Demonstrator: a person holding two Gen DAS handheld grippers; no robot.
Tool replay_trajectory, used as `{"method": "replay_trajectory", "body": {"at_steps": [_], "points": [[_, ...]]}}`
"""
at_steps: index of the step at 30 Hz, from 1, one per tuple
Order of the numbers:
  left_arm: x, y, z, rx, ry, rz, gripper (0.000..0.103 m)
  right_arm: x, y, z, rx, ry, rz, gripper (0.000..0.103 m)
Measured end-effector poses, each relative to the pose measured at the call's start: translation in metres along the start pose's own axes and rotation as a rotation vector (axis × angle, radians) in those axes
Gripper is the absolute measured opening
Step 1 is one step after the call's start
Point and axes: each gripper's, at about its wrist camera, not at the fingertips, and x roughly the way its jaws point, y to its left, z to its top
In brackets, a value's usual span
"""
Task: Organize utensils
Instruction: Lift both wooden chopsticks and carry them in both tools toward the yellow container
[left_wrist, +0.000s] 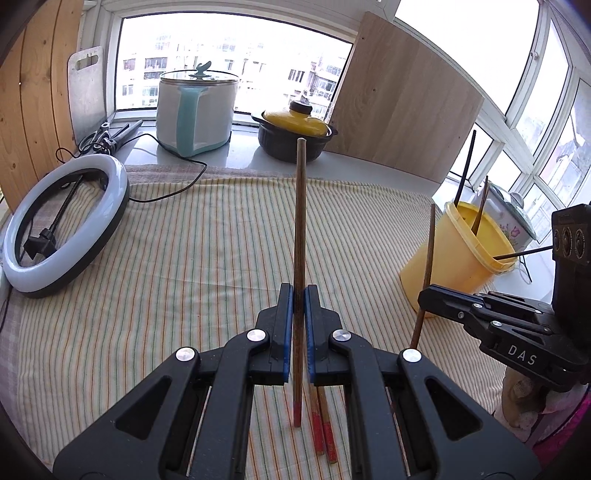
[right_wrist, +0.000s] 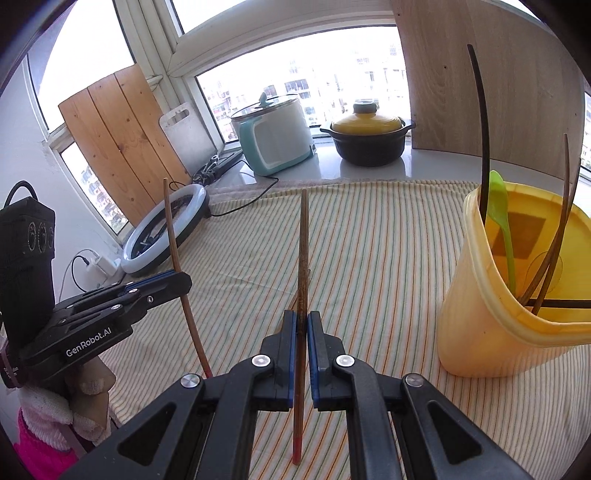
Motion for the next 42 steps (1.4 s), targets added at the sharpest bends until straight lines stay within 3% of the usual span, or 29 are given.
{"method": "replay_trajectory", "body": {"at_steps": [12, 26, 33, 42], "points": [[-0.029, -0.034, 0.014, 0.059, -0.076, -0.040, 0.004, -0.045, -0.005, 0.010, 0.004, -0.152, 0.023, 0.003], [-0.050, -0.066, 0.046, 0.085, -0.164, -0.090, 0.004, -0.139, -0.018, 0.044, 0.011, -0.357, 0.031, 0.003], [-0.055, -0.086, 0.059, 0.111, -0.194, -0.115, 0.004, -0.181, -0.039, 0.051, 0.033, -0.452, -0.025, 0.003], [-0.052, -0.111, 0.078, 0.133, -0.224, -0.142, 0.004, -0.203, -0.068, 0.047, 0.077, -0.488, -0.116, 0.003]]}}
